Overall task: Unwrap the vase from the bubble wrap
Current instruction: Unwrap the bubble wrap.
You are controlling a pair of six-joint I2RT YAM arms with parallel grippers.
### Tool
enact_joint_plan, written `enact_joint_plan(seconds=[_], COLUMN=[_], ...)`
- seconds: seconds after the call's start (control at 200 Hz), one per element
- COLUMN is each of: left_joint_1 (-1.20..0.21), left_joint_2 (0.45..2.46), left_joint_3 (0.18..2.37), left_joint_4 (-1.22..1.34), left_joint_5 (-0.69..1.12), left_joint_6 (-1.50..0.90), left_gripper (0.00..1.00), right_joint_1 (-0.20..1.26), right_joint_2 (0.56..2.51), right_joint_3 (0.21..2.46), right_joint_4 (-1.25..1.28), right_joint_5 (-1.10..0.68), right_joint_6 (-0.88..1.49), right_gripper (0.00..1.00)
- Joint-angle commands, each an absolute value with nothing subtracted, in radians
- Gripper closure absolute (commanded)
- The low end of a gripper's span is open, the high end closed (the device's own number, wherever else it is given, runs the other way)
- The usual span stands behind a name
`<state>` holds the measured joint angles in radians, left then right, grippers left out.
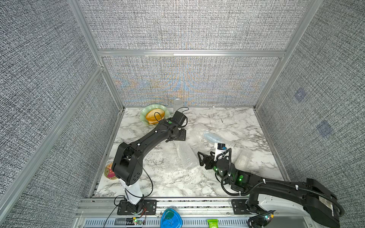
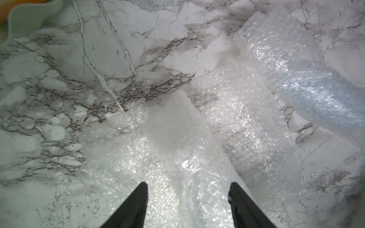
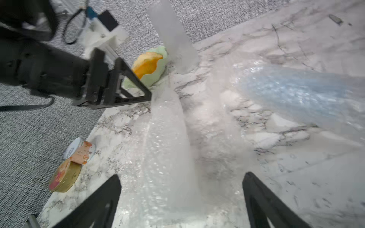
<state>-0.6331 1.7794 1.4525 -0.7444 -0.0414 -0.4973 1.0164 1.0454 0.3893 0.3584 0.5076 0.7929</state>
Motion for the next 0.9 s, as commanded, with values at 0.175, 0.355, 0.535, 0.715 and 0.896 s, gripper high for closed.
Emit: enact_joint_plan(seconds=[0.175, 0.355, 0.535, 0.715, 0.896], left_joint_1=[-0.656, -0.657, -0.654, -0.645, -0.612], left_joint_2=[1.787, 1.763, 1.702, 1.659, 1.586], left_joint_3=[1.353, 1.285, 1.197, 1.108, 1.021], left_joint_4=[-0.699, -0.687, -0.647, -0.605, -0.562], left_joint_5=[-0.002, -0.021, -0.032, -0.027, -0.017], left_joint_6=[-0.555, -0.594, -0.625, -0.660, -0.693], left_gripper=[0.35, 0.37, 0.38, 0.40, 0.42], right_joint_1=[0.971, 0.970, 0.970, 0.970, 0.971], right_joint_2=[1.082, 1.148, 1.196, 1.225, 1.254], right_joint_3=[0.427, 0.473, 0.505, 0.535, 0.551], right_joint_4=[0.205, 0.160, 0.128, 0.119, 0.146], right_joint_5=[0.398, 0.379, 0.371, 0.342, 0.295], right_joint_6=[0.845, 0.828, 0.805, 0.789, 0.780], right_gripper=[0.12, 0.13, 0.13, 0.13, 0.12])
